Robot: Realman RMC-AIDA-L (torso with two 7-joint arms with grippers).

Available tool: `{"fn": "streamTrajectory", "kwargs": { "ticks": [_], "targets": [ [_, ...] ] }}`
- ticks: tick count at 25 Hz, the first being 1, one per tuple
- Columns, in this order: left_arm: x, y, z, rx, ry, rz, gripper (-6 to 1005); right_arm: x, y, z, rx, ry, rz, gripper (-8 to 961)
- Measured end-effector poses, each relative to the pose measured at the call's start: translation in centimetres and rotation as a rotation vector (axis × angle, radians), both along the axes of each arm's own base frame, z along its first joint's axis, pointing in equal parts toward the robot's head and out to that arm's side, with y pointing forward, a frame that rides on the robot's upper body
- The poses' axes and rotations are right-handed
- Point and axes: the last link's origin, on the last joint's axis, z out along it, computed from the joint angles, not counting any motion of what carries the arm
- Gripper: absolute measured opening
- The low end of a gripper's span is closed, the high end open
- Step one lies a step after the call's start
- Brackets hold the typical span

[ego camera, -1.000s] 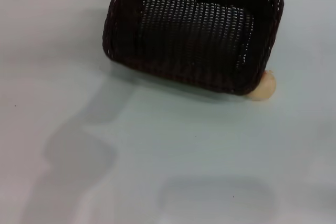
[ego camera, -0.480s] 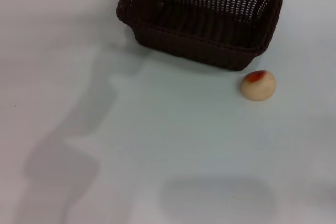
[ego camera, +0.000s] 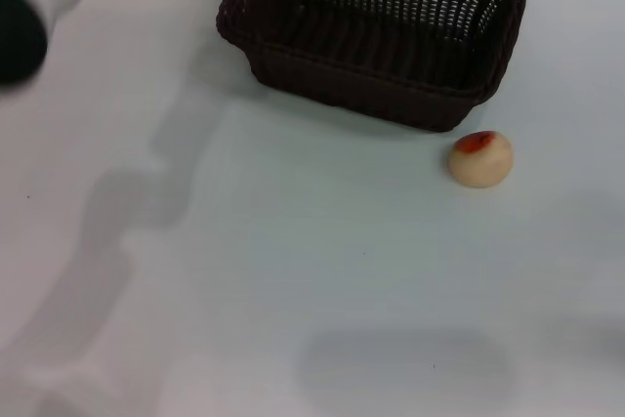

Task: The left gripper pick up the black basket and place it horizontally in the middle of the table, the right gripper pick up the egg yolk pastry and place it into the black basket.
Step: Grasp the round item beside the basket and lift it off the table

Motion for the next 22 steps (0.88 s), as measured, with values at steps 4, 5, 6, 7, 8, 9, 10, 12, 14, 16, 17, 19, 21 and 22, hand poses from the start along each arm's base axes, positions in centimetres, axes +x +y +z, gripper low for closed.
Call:
{"fn": "streamTrajectory", "kwargs": {
  "ticks": [4,5,6,7,8,9,10,12,14,16,17,19,21,22],
  "targets": [
    [-2.6,-2.3,0.2,0.126,-0.093,0.002,778,-0.3,0.5,-0.2,-0.009,0.001,0.015,726],
    [-4.1,-3.1,-0.1,0.140,-0.122,0.025,778,-0.4,0.5,-0.2,-0.010,0.003,0.018,726],
    [-4.8,-3.3,-0.3,0.143,-0.128,0.036,778,-0.5,0.6,-0.2,-0.011,0.006,0.021,726],
    [-5.7,-3.5,-0.6,0.148,-0.139,0.054,777,-0.5,0.7,-0.3,-0.011,0.015,0.026,726],
    [-8.3,-4.2,-1.2,0.163,-0.172,0.101,777,-0.6,0.8,-0.3,-0.010,0.039,0.038,726],
    [-8.3,-4.2,-1.2,0.163,-0.172,0.101,777,-0.6,0.8,-0.3,-0.010,0.039,0.038,726],
    [-9.7,-4.7,-1.6,0.170,-0.194,0.125,777,-0.6,0.8,-0.3,-0.010,0.050,0.043,726],
    [-12.3,-5.6,-2.1,0.192,-0.246,0.151,777,-0.6,0.8,-0.2,-0.010,0.060,0.047,726],
    [-14.4,-6.7,-2.3,0.220,-0.283,0.135,777,-0.6,0.8,-0.2,-0.011,0.059,0.050,726],
    [-15.9,-7.8,-2.2,0.237,-0.303,0.088,777,-0.8,0.9,-0.3,-0.021,0.058,0.064,726],
    [-16.7,-8.3,-2.1,0.239,-0.312,0.065,777,-1.0,1.0,-0.5,-0.030,0.061,0.074,726],
    [-17.8,-9.1,-1.8,0.231,-0.332,0.036,777,-1.4,1.1,-0.9,-0.061,0.080,0.108,727],
    [-19.0,-9.7,-1.5,0.223,-0.350,0.053,777,-1.8,1.2,-1.4,-0.099,0.096,0.143,727],
    [-19.6,-10.0,-1.5,0.223,-0.352,0.069,777,-2.0,1.3,-1.6,-0.114,0.097,0.157,727]
  ]
}}
